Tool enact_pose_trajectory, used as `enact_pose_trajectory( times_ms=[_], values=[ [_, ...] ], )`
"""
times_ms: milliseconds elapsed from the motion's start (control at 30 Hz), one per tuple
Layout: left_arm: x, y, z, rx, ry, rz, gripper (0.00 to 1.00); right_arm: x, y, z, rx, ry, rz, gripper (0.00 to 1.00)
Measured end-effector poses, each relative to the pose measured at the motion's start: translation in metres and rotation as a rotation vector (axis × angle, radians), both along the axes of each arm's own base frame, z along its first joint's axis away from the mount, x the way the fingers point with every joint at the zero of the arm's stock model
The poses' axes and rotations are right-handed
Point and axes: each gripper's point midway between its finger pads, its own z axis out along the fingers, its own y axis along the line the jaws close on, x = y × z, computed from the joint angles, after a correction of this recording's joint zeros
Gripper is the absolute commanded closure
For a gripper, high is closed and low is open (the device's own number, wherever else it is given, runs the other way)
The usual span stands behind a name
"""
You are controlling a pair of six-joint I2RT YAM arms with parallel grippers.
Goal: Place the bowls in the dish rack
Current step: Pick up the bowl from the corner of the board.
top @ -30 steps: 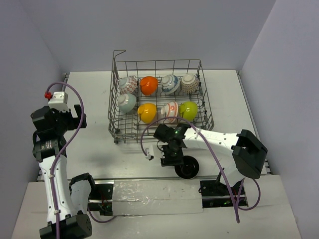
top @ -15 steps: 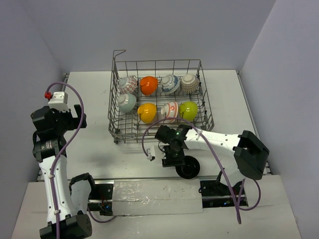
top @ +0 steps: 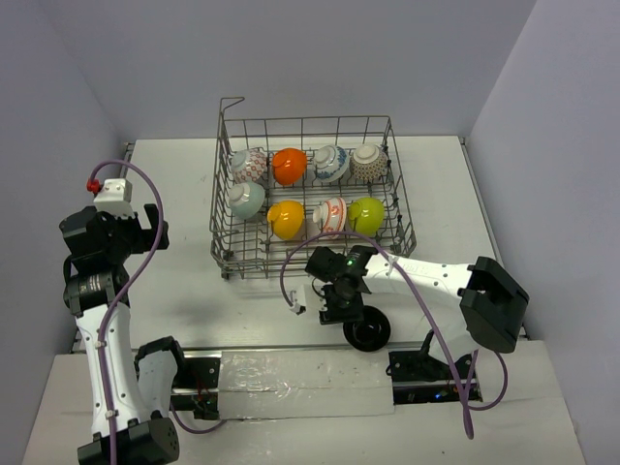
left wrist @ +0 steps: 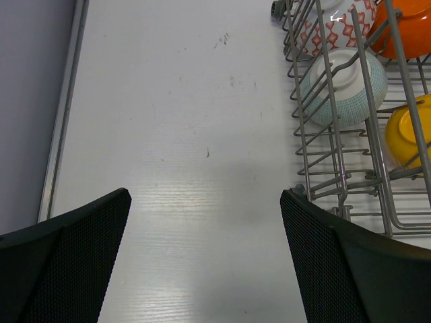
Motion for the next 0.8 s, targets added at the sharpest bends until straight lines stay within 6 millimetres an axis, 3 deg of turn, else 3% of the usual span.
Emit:
enact_pose_trajectory(
  times_ms=[600, 800],
  values=[
    [-0.0006, -0.0004, -0.0034, -0.003, 0.006, -0.001, 0.01, 0.0003, -0.0006, 0.006, -0.01, 0.002, -0.019, 1.0],
    [-0.0011, -0.0006, -0.0025, -0.001, 0.002, -0.001, 0.01, 0.0007, 0.0031, 0.0095, -0.001, 0.006, -0.027, 1.0]
  ],
)
